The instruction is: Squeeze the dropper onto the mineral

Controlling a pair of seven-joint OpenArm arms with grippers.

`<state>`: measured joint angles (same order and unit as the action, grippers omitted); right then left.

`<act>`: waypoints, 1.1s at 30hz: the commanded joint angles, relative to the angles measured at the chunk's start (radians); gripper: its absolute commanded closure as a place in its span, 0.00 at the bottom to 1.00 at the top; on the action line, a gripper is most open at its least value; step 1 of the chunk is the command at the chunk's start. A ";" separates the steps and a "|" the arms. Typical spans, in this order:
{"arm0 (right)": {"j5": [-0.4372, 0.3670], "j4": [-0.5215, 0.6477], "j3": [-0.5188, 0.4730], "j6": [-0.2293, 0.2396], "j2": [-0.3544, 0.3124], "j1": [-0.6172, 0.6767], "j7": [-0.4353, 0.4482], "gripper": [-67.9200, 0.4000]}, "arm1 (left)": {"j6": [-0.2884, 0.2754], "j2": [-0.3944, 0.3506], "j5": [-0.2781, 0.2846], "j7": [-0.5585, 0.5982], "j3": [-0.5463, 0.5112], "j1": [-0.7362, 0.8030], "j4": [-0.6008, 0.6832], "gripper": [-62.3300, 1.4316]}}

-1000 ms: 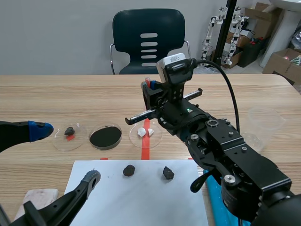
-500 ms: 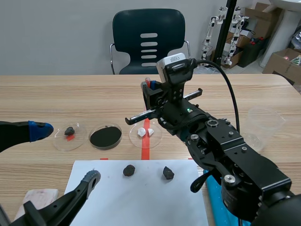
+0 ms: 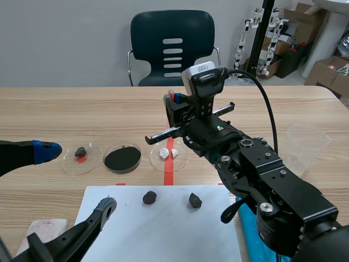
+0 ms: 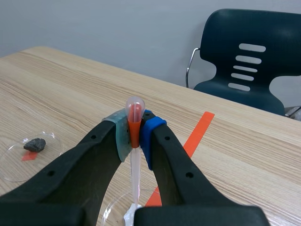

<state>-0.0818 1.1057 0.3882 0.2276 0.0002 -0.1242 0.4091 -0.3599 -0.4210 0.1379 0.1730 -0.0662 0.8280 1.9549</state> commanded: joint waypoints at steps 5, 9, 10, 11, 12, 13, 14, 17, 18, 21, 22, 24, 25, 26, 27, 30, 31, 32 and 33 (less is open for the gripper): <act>-0.008 0.014 0.003 0.001 -0.006 -0.028 0.024 0.98 | 0.003 0.002 0.006 0.017 -0.003 0.000 0.010 0.00; -0.008 0.014 0.004 0.005 -0.008 -0.028 0.025 0.98 | 0.003 0.002 0.006 0.017 -0.003 0.000 0.010 0.00; -0.008 0.014 0.004 0.005 -0.008 -0.028 0.026 0.98 | 0.003 0.002 0.006 0.017 -0.003 0.000 0.010 0.00; -0.008 0.016 0.004 0.005 -0.008 -0.028 0.027 0.98 | 0.003 0.002 0.006 0.017 -0.003 0.000 0.010 0.00; -0.008 0.018 0.004 0.008 -0.008 -0.027 0.027 0.98 | 0.003 0.002 0.006 0.017 -0.003 0.000 0.010 0.00; -0.008 0.023 0.004 0.008 -0.009 -0.026 0.027 0.98 | 0.003 0.002 0.006 0.017 -0.003 0.000 0.010 0.00; -0.008 0.028 0.004 0.008 -0.009 -0.025 0.026 0.98 | 0.003 0.002 0.006 0.017 -0.003 0.000 0.010 0.00; -0.008 0.048 0.004 0.009 -0.011 -0.020 0.019 0.98 | 0.003 0.002 0.006 0.017 -0.003 0.000 0.010 0.00; -0.008 0.051 0.004 0.011 -0.011 -0.019 0.016 0.98 | 0.003 0.002 0.006 0.017 -0.003 0.000 0.010 0.00; -0.008 0.056 0.004 0.014 -0.014 -0.019 0.016 0.98 | 0.003 0.002 0.006 0.017 -0.003 0.000 0.010 0.00; -0.008 0.057 0.004 0.016 -0.014 -0.017 0.015 0.98 | 0.003 0.002 0.006 0.017 -0.003 0.000 0.010 0.00; -0.008 0.057 0.004 0.016 -0.014 -0.014 0.015 0.98 | 0.003 0.002 0.006 0.017 -0.003 0.000 0.010 0.00; -0.008 0.057 0.004 0.016 -0.014 -0.011 0.012 0.98 | 0.003 0.002 0.006 0.017 -0.003 0.000 0.010 0.00; -0.008 0.057 0.004 0.016 -0.014 -0.008 0.012 0.98 | 0.003 0.002 0.006 0.017 -0.003 0.000 0.010 0.00; -0.008 0.057 0.004 0.016 -0.014 -0.005 0.012 0.98 | 0.003 0.002 0.006 0.017 -0.003 0.000 0.010 0.00; -0.008 0.058 0.004 0.029 -0.014 -0.003 0.012 0.98 | 0.003 0.002 0.006 0.018 -0.003 0.000 0.010 0.00; -0.008 0.061 0.004 0.034 -0.015 0.000 0.012 0.98 | 0.003 0.002 0.006 0.018 -0.003 0.000 0.010 0.00; -0.008 0.069 0.004 0.034 -0.015 0.003 0.012 0.98 | 0.003 0.002 0.006 0.018 -0.003 0.000 0.010 0.00; -0.008 0.083 0.004 0.034 -0.018 0.006 0.012 0.98 | 0.003 0.002 0.006 0.018 -0.003 0.000 0.010 0.00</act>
<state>-0.0818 1.1469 0.3882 0.2592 -0.0090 -0.1131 0.4061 -0.3599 -0.4210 0.1379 0.1730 -0.0662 0.8280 1.9549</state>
